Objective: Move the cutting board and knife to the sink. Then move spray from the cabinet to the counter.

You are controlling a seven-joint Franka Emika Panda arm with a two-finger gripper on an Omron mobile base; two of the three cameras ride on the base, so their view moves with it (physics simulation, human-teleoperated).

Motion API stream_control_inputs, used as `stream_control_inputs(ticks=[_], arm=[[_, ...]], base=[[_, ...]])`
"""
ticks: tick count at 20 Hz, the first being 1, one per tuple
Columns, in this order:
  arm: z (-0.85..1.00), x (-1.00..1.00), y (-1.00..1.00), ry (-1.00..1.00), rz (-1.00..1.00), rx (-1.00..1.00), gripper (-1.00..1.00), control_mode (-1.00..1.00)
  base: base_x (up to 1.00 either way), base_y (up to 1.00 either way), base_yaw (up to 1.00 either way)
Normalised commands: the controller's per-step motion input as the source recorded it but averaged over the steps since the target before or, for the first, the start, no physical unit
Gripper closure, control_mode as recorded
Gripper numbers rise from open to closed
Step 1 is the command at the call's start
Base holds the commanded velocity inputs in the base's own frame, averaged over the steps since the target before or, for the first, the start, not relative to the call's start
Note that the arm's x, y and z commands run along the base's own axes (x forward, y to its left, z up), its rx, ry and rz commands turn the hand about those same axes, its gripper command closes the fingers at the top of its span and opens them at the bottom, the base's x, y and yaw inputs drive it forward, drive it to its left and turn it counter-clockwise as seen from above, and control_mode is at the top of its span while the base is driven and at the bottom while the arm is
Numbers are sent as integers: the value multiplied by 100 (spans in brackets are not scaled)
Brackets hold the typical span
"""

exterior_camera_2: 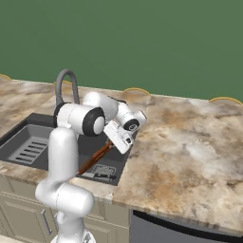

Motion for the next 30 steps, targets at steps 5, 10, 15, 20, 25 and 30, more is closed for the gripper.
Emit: stream_control_inputs(ticks=[5,10,15,20,25,30], arm=[[-9,-56,-13,-14,-2,-7,100,-100],[-2,-45,-19,-15,-5,-2,100,-100],[-7,-3,-11,-9,-4,-2,100,-100],[-17,0,-3,-3,-2,-5,100,-100],[-22,0,-1,0,-1,-9,100,-100],[-19,0,-16,0,-1,-6,100,-100]], base=[[0,0,0],[0,0,0],[0,0,0],[0,0,0],[0,0,0],[0,0,0]])
